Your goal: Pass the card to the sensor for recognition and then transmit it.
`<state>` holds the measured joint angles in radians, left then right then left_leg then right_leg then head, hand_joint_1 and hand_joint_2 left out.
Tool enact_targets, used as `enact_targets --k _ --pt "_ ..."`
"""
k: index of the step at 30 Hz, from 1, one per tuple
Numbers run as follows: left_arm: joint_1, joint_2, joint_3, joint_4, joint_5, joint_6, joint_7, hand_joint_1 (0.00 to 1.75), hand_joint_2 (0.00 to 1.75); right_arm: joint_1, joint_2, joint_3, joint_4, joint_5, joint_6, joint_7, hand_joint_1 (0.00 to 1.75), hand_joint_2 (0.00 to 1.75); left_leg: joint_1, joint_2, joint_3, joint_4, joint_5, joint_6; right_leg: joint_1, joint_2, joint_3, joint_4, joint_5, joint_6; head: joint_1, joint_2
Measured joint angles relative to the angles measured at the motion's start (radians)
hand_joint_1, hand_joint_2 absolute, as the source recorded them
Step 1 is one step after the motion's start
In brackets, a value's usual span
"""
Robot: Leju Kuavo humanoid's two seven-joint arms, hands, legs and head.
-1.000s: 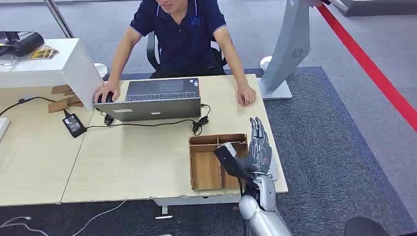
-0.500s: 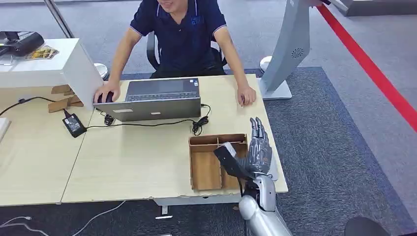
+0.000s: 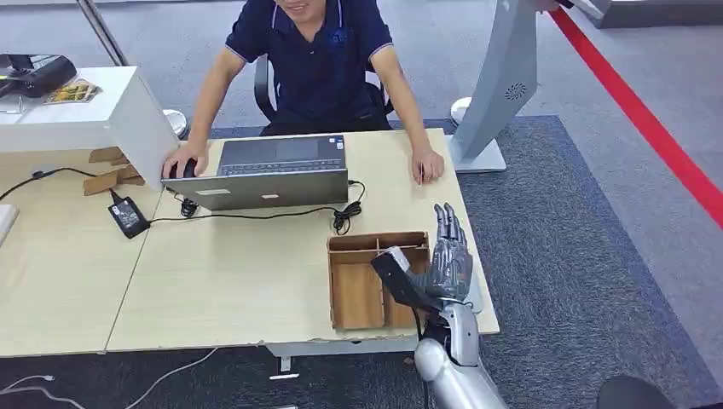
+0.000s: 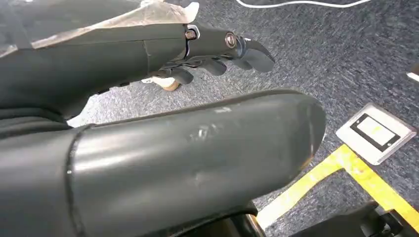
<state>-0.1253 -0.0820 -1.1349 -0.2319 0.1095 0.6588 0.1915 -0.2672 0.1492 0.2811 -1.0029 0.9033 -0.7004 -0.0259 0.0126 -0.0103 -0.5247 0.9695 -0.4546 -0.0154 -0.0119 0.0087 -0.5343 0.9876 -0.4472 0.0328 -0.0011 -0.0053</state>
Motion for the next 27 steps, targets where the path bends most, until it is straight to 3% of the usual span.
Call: enact_targets --k 20,27 --pt "0.0 0.0 0.0 0.0 0.0 0.0 -0.003 0.0 0.0 0.0 0.0 -0.002 0.0 -0.003 0.0 -0.006 0.03 1.75 0.0 0.0 0.0 0.0 0.0 0.0 0.0 0.0 0.0 0.0 0.0 0.0 0.0 0.0" --pt "0.0 0.0 0.0 0.0 0.0 0.0 -0.004 0.0 0.0 -0.001 0.0 -0.002 0.0 -0.009 0.0 -0.006 0.33 1.75 0.0 0.0 0.0 0.0 0.0 0.0 0.0 0.0 0.0 0.0 0.0 0.0 0.0 0.0"
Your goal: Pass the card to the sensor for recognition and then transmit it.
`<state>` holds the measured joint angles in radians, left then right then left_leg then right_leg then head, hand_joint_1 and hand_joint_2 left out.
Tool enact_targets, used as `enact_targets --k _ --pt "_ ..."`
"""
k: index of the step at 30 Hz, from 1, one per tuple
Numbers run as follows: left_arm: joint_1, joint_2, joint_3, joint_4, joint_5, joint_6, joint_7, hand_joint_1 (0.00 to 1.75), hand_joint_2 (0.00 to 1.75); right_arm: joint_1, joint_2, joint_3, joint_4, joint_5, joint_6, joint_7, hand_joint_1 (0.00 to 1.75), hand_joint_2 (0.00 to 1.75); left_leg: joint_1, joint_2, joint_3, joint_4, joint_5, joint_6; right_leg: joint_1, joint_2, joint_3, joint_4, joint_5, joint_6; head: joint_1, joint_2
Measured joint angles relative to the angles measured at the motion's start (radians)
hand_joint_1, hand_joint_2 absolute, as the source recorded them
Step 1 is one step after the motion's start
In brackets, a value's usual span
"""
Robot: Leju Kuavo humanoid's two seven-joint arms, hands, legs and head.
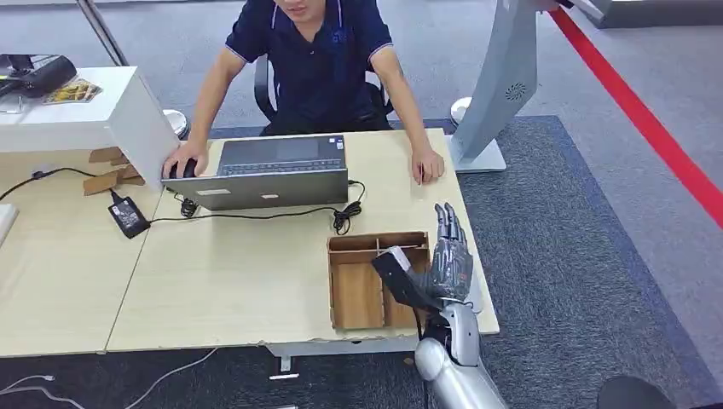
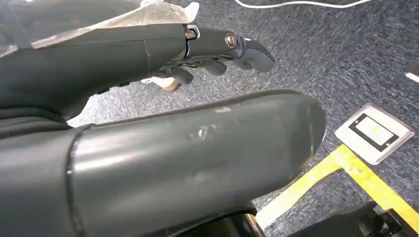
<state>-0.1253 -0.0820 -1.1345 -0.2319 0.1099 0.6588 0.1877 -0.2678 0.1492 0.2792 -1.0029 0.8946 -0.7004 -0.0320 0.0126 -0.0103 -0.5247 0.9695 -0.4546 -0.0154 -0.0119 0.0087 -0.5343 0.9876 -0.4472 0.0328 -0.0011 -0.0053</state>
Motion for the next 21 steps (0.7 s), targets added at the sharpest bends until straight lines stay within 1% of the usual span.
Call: enact_targets --k 1,3,6,8,10,11,12,14,15,21 --pt "0.0 0.0 0.0 0.0 0.0 0.0 0.0 0.0 0.0 0.0 0.0 0.0 0.0 0.0 0.0 0.0 0.42 1.75 0.0 0.0 0.0 0.0 0.0 0.0 0.0 0.0 0.0 0.0 0.0 0.0 0.0 0.0" --pt "0.0 0.0 0.0 0.0 0.0 0.0 0.0 0.0 0.0 0.0 0.0 0.0 0.0 -0.001 0.0 -0.001 0.38 1.75 0.0 0.0 0.0 0.0 0.0 0.0 0.0 0.0 0.0 0.0 0.0 0.0 0.0 0.0" --pt "0.0 0.0 0.0 0.0 0.0 0.001 0.0 0.0 0.0 0.0 0.0 0.0 0.0 -0.001 0.0 -0.002 0.42 1.75 0.0 0.0 0.0 0.0 0.0 0.0 0.0 0.0 0.0 0.0 0.0 0.0 0.0 0.0" --pt "0.0 0.0 0.0 0.0 0.0 0.001 0.0 0.0 0.0 0.0 0.0 0.0 0.0 -0.001 0.0 -0.002 0.31 1.75 0.0 0.0 0.0 0.0 0.0 0.0 0.0 0.0 0.0 0.0 0.0 0.0 0.0 0.0" --pt "0.0 0.0 0.0 0.0 0.0 0.001 0.0 0.0 0.0 0.0 0.0 0.0 0.0 -0.001 0.0 -0.002 0.33 1.75 0.0 0.0 0.0 0.0 0.0 0.0 0.0 0.0 0.0 0.0 0.0 0.0 0.0 0.0" --pt "0.0 0.0 0.0 0.0 0.0 0.001 0.0 0.0 0.0 0.0 0.0 0.0 0.0 -0.001 0.0 -0.002 0.24 1.75 0.0 0.0 0.0 0.0 0.0 0.0 0.0 0.0 0.0 0.0 0.0 0.0 0.0 0.0" --pt "0.0 0.0 0.0 0.0 0.0 0.001 0.0 0.0 0.0 0.0 0.0 0.0 0.0 -0.001 0.0 -0.002 0.24 1.75 0.0 0.0 0.0 0.0 0.0 0.0 0.0 0.0 0.0 0.0 0.0 0.0 0.0 0.0" --pt "0.0 0.0 0.0 0.0 0.0 0.001 0.0 0.0 0.0 0.0 0.0 0.0 0.0 -0.003 0.0 -0.003 0.33 1.75 0.0 0.0 0.0 0.0 0.0 0.0 0.0 0.0 0.0 0.0 0.0 0.0 0.0 0.0" --pt "0.0 0.0 0.0 0.0 0.0 0.002 0.0 0.0 0.0 0.0 0.0 0.0 0.0 -0.003 0.0 -0.003 0.28 1.75 0.0 0.0 0.0 0.0 0.0 0.0 0.0 0.0 0.0 0.0 0.0 0.0 0.0 0.0" --pt "0.0 0.0 0.0 0.0 0.0 0.002 0.0 0.0 0.0 0.0 0.0 0.0 0.0 -0.003 0.0 -0.005 0.33 1.75 0.0 0.0 0.0 0.0 0.0 0.0 0.0 0.0 0.0 0.0 0.0 0.0 0.0 0.0"
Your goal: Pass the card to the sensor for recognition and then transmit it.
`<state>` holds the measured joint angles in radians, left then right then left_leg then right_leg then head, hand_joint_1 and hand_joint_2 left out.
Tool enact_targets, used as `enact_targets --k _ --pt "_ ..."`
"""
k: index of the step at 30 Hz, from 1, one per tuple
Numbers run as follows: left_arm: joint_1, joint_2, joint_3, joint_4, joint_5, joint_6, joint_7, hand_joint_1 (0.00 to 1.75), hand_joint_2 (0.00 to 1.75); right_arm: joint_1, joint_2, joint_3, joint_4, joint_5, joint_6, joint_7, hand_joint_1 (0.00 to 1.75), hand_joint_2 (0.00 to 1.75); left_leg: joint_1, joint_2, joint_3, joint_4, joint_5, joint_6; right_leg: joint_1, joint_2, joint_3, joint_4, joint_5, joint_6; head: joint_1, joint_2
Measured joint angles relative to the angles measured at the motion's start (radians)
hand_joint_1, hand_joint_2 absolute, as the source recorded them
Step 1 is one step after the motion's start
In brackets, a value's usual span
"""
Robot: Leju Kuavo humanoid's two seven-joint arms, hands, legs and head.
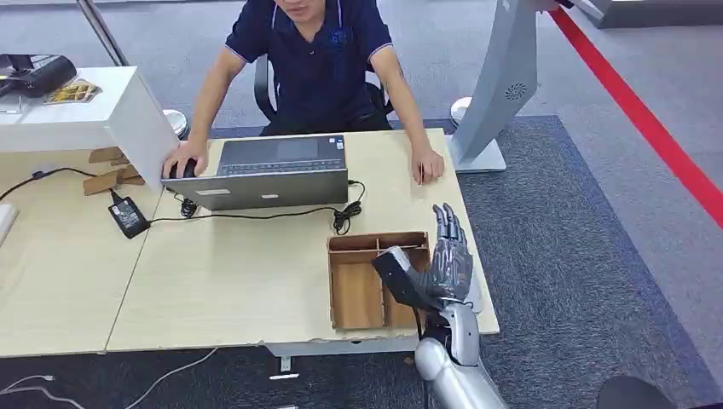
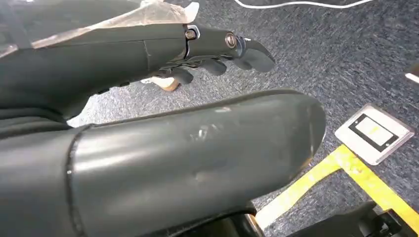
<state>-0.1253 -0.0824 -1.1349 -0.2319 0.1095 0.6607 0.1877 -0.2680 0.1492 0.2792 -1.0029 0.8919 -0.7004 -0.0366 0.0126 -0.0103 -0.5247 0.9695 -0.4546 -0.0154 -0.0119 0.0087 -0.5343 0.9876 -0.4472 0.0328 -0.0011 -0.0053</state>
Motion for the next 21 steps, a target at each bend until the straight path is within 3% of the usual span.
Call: enact_targets --k 8,10,11,21 --pt "0.0 0.0 0.0 0.0 0.0 0.001 0.0 0.0 0.0 0.0 0.0 0.0 0.0 0.0 0.0 -0.001 0.35 1.75 0.0 0.0 0.0 0.0 0.0 0.0 0.0 0.0 0.0 0.0 0.0 0.0 0.0 0.0" --pt "0.0 0.0 0.0 0.0 0.0 0.001 0.0 0.0 0.0 0.0 0.0 0.0 0.0 0.0 0.0 -0.001 0.75 1.75 0.0 0.0 0.0 0.0 0.0 0.0 0.0 0.0 0.0 0.0 0.0 0.0 0.0 0.0" --pt "0.0 0.0 0.0 0.0 0.0 0.001 0.0 0.0 0.0 0.0 0.0 0.0 0.0 0.0 0.0 0.0 0.28 1.75 0.0 0.0 0.0 0.0 0.0 0.0 0.0 0.0 0.0 0.0 0.0 0.0 0.0 0.0" --pt "0.0 0.0 0.0 0.0 0.0 0.001 0.0 0.0 0.0 0.0 0.0 0.0 0.0 0.0 0.0 -0.001 0.24 1.75 0.0 0.0 0.0 0.0 0.0 0.0 0.0 0.0 0.0 0.0 0.0 0.0 0.0 0.0"
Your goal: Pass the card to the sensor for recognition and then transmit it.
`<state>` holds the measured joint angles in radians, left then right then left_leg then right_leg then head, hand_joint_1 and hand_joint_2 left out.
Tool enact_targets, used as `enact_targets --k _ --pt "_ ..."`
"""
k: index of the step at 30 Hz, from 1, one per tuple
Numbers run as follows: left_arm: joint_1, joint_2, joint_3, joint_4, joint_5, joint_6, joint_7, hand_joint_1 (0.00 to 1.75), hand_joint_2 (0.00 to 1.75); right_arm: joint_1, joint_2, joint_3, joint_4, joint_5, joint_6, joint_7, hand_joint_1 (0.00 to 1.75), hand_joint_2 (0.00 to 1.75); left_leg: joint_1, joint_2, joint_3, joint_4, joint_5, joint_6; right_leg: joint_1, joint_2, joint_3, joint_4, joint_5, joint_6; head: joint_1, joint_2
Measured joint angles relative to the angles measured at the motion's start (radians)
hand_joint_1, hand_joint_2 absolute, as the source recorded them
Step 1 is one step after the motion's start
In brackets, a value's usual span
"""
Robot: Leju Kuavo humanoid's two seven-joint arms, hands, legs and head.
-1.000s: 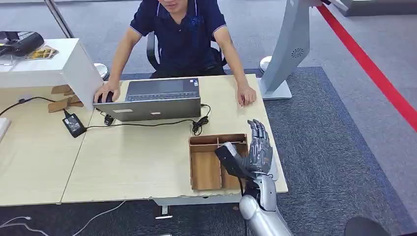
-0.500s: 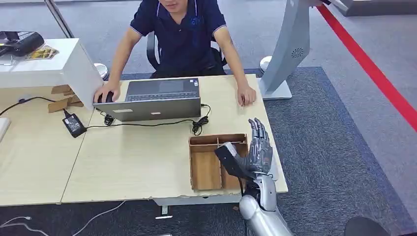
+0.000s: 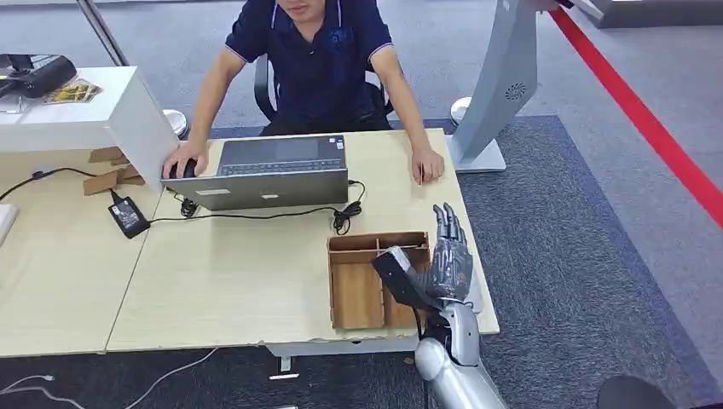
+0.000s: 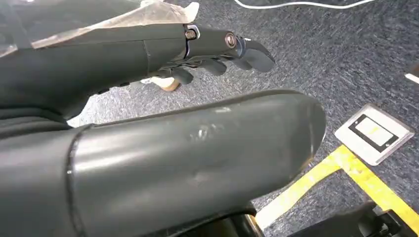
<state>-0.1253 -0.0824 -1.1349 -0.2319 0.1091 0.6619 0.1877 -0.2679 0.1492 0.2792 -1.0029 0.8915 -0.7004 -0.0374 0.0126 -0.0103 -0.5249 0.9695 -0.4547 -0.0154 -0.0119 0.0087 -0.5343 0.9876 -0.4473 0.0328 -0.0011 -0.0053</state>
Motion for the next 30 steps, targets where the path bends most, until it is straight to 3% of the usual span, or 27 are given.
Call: enact_targets --k 10,13,20,23,24,27,30 --pt "0.0 0.0 0.0 0.0 0.001 0.002 0.0 0.0 0.0 0.0 0.0 0.0 0.012 -0.009 0.0 0.0 0.19 1.75 0.0 0.0 0.0 0.0 0.0 0.0 0.0 0.0 0.0 0.0 0.0 0.0 0.0 0.0" --pt "0.0 0.0 0.0 0.0 0.001 0.002 0.0 0.0 0.0 0.0 0.0 0.0 0.015 -0.011 0.0 0.0 0.3 1.75 0.0 0.0 0.0 0.0 0.0 0.0 0.0 0.0 0.0 0.0 0.0 0.0 0.0 0.0" --pt "0.0 0.0 0.0 0.0 0.001 0.003 0.0 0.0 0.0 0.0 0.001 0.0 0.021 -0.018 0.0 0.0 0.19 1.75 0.0 0.0 0.0 0.0 0.0 0.0 0.0 0.0 0.0 0.0 0.0 0.0 0.0 0.0" --pt "0.0 0.0 0.0 0.0 0.001 0.003 0.0 0.0 0.0 0.0 0.002 0.0 0.024 -0.021 0.0 0.0 0.3 1.75 0.0 0.0 0.0 0.0 0.0 0.0 0.0 0.0 0.0 0.0 0.0 0.0 0.0 0.0" --pt "0.0 0.0 0.0 0.0 0.001 0.003 0.0 0.0 0.0 0.0 0.002 0.0 0.025 -0.021 0.0 -0.001 0.4 1.75 0.0 0.0 0.0 0.0 0.0 0.0 0.0 0.0 0.0 0.0 0.0 0.0 0.0 0.0" --pt "0.0 0.0 0.0 0.0 0.001 0.003 0.0 0.0 0.0 0.0 0.002 0.0 0.029 -0.021 0.0 -0.004 0.4 1.75 0.0 0.0 0.0 0.0 0.0 0.0 0.0 0.0 0.0 0.0 0.0 0.0 0.0 0.0" --pt "0.0 0.0 0.0 0.0 0.001 0.004 0.0 0.0 0.0 0.0 0.002 0.0 0.032 -0.021 0.0 -0.006 0.51 1.75 0.0 0.0 0.0 0.0 0.0 0.0 0.0 0.0 0.0 0.0 0.0 0.0 0.0 0.0"
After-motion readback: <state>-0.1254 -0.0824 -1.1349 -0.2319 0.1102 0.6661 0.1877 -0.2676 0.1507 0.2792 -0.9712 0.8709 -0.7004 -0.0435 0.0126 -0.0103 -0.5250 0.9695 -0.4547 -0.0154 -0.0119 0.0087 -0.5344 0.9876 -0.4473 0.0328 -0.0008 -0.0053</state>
